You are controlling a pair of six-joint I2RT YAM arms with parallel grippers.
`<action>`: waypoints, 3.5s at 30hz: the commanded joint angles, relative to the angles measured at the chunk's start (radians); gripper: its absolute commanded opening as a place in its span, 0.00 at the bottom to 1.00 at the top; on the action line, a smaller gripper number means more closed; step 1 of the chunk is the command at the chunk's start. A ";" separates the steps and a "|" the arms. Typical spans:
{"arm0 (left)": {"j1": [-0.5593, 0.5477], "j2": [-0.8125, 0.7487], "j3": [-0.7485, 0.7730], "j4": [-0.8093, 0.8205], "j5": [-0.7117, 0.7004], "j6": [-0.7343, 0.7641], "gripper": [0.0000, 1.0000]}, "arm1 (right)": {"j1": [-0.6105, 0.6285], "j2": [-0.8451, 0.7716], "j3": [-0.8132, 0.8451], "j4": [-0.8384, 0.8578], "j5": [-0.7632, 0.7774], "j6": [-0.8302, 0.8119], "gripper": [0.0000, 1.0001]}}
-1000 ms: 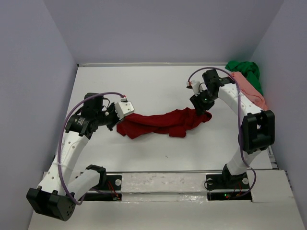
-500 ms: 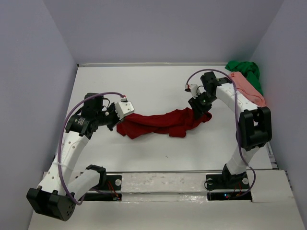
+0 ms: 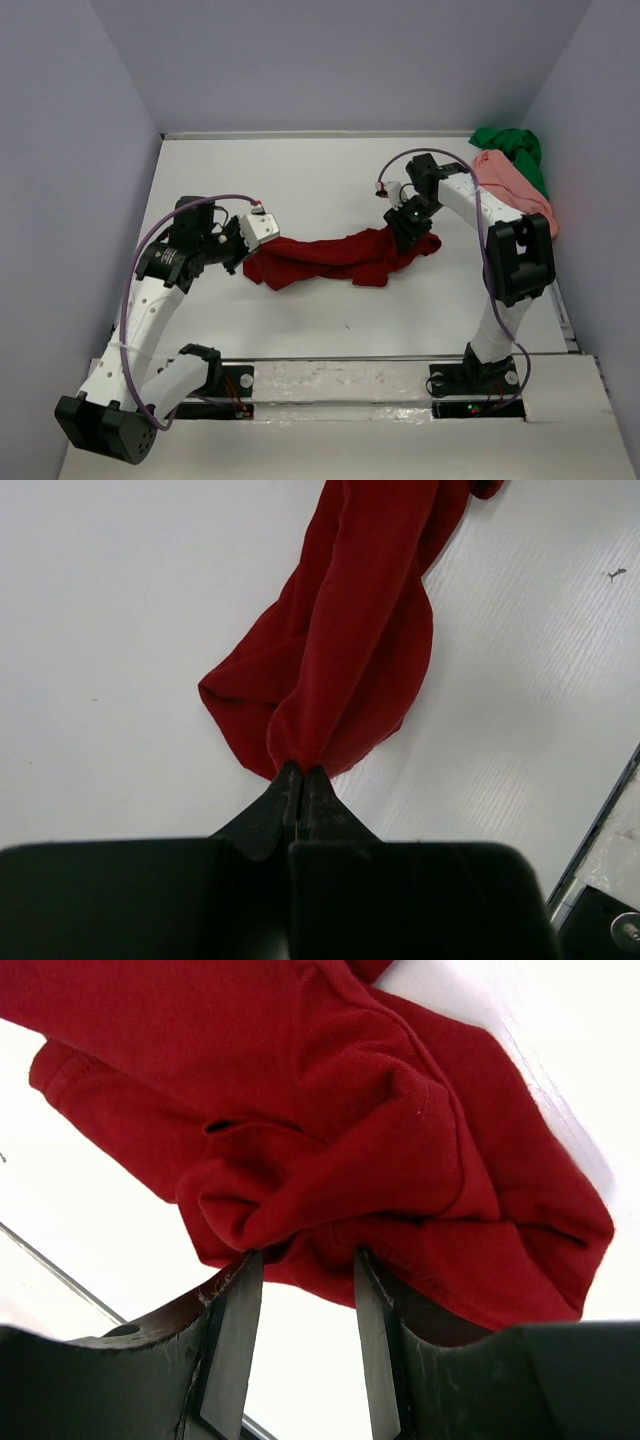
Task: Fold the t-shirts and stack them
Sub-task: Flatten out the tshirt
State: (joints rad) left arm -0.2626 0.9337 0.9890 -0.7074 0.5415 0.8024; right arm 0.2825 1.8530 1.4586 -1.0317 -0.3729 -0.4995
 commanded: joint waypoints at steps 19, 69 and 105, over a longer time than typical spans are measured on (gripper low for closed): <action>-0.004 -0.039 -0.019 0.025 0.021 -0.011 0.00 | 0.047 0.032 -0.006 0.013 0.040 0.024 0.48; -0.003 -0.073 -0.029 0.037 0.020 -0.015 0.00 | 0.086 0.068 -0.004 0.081 0.193 0.072 0.00; 0.029 0.023 0.123 0.546 -0.650 -0.144 0.00 | -0.118 -0.296 0.262 0.347 0.615 0.096 0.00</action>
State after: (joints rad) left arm -0.2504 0.9447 1.0504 -0.3294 0.0162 0.6971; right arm 0.1806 1.5791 1.6482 -0.7963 0.1787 -0.4206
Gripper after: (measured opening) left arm 0.022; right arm 0.010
